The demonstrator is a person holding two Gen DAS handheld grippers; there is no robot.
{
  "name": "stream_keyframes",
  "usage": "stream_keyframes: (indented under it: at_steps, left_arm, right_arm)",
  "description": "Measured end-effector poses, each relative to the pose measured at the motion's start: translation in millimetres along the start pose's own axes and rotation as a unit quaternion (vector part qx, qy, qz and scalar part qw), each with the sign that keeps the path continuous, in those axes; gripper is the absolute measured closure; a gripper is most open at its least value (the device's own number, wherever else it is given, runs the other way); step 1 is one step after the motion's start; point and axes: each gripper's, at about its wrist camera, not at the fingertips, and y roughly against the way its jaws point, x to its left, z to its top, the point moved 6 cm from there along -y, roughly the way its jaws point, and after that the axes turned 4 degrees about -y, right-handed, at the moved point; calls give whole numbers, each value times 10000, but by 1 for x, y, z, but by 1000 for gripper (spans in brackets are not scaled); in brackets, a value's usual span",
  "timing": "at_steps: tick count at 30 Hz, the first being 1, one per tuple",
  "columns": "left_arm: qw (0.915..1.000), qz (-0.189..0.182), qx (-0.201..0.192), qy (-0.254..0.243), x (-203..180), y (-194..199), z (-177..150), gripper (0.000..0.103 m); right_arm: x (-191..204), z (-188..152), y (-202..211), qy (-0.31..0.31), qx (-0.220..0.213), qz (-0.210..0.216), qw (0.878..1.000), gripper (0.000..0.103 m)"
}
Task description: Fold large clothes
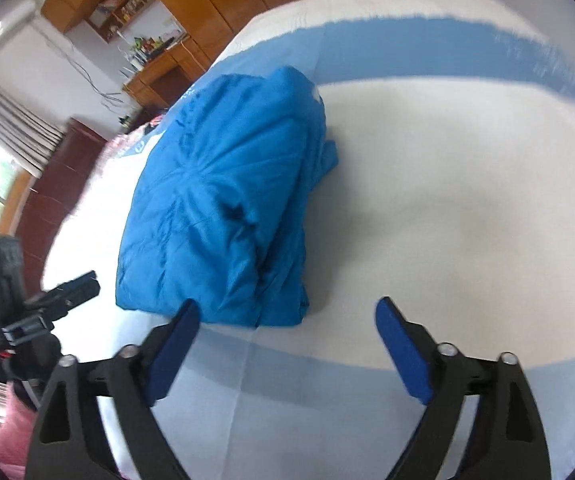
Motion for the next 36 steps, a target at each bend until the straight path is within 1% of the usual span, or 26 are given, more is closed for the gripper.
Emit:
stream_keyframes:
  at_steps: [1,2,5,6,8,10,11,13,19,24,36]
  left_arm:
    - [9998,183,-95,-48,-4,9,0,12]
    - [9994,283,-195,-63,-6,18,0,12]
    - [9979,515,-401,-31,-9,37,-3,10]
    - [9972,622,-405,-36,-9,42,-4,9]
    - [9964,706,-443,-122,-10,56,-11,9]
    - [9940,948,-519,-185,-13,68,-15,9]
    - [9936,971,-536,-194,-14,72,-17,9]
    - [9936,985,-518,-168,-19,84,-21,9]
    - [9923,1137,-473,-159,-28,102,-29,9]
    - [9928,1087,-476,-147,-34,114,-35,9]
    - [9930,1067,-458,-197,-44,128,-51,9]
  right_arm:
    - [9,-3,8,70,-87,-107,9999,6]
    - [14,-7,16,114,-163,-220,9996,5]
    - [20,-13,34,159,-309,-424,9985,4]
    - [24,-17,41,164,-336,-464,9982,4]
    - [25,-14,51,195,-407,-533,9976,4]
    - [33,-16,58,275,-460,-676,9963,4]
    - [35,-18,62,302,-436,-797,9954,4]
    - [39,-22,68,313,-391,-896,9947,4]
    - [52,-32,90,338,-505,-845,9946,4]
    - [59,-37,98,428,-563,-820,9941,4]
    - [64,-46,105,636,-602,-1019,9909,4]
